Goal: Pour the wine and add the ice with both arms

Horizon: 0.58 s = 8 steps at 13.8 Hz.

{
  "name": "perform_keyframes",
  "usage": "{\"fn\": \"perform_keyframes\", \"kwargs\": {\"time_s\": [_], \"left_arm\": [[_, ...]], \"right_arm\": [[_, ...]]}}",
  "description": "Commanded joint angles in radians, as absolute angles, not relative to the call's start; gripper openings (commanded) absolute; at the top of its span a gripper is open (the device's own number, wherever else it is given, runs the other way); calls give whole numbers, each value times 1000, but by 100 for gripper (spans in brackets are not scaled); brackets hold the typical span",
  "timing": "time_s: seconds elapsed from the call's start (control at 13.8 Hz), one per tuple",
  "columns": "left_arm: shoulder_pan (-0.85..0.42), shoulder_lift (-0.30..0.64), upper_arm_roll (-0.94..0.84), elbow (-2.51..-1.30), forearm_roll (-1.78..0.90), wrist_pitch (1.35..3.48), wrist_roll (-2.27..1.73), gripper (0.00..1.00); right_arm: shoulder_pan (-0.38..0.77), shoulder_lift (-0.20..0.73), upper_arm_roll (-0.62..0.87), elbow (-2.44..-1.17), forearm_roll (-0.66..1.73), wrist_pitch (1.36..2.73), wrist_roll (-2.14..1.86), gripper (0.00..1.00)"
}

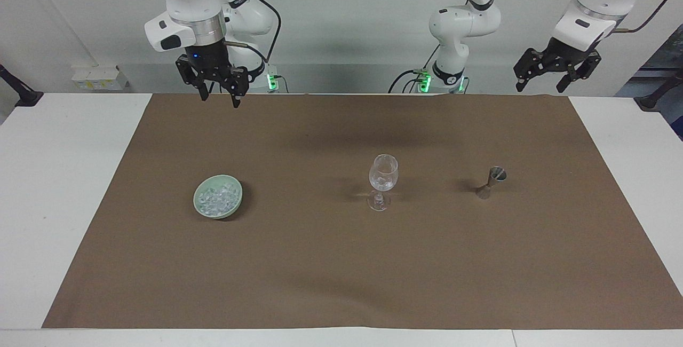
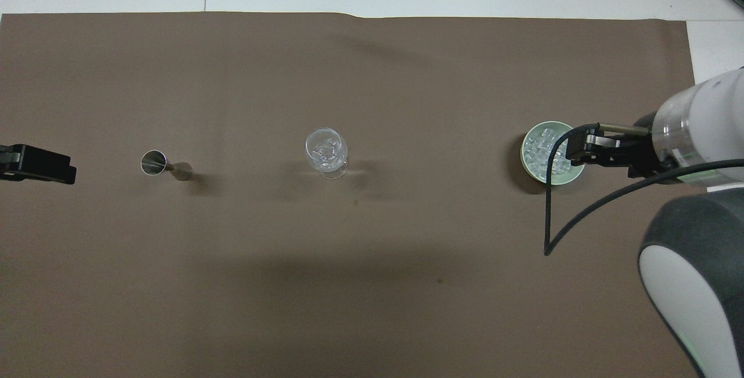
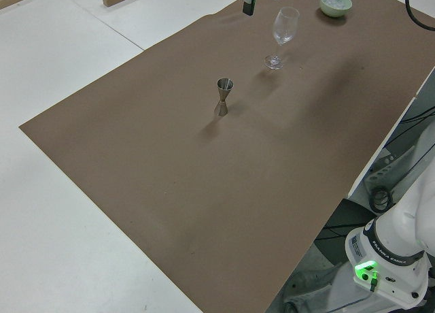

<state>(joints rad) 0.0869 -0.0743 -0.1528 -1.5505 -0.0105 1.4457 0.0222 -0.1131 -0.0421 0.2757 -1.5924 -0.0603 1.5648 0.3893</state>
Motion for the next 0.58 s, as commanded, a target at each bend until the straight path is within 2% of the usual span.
{"fn": "perform_keyframes", "kwargs": {"time_s": [0.0,0.29,0.51], "left_arm": [[89,-101,-149,-1578,-2,1443,38,100],[89,-101,-149,-1578,-2,1443,38,100],[89,-100,-149,-1578,-2,1443,38,100]], "right_arm": [[-124,-61,220,-1580,-11,1545,292,100],[-43,-26,106,-1501,-15,1467,235,100],[-37,15,97,-1445,-29,1404,226,100]]}}
